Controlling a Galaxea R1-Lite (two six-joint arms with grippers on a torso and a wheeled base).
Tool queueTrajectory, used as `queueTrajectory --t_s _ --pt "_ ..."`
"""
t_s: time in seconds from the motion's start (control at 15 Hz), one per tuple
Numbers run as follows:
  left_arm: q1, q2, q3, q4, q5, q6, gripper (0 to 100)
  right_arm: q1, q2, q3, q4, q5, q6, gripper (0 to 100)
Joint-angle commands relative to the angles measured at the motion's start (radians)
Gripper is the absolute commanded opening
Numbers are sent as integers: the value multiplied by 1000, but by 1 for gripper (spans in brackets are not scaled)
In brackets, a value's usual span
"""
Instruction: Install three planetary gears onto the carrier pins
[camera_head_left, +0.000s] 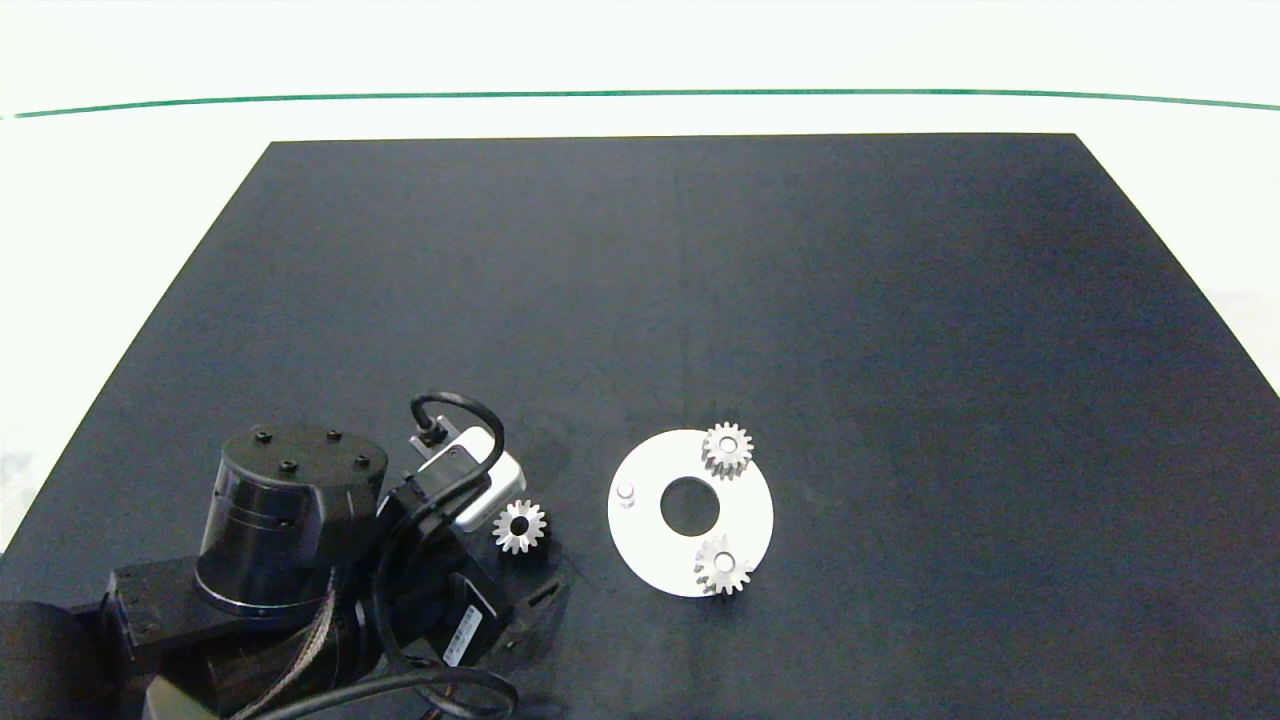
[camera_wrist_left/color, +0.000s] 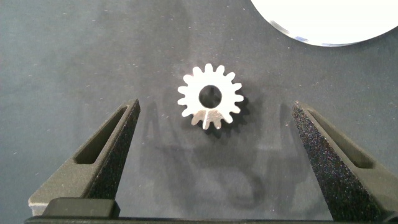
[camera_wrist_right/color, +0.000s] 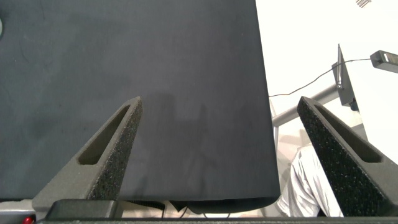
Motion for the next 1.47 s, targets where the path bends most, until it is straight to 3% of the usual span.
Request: queueTrajectory --t_s 0.07,1.47 --pt "1 33 -25 -9 0 1 97 0 7 -6 5 -3 -2 100" --pt "11 92 -40 -35 -6 16 55 0 7 -18 5 -1 -2 100"
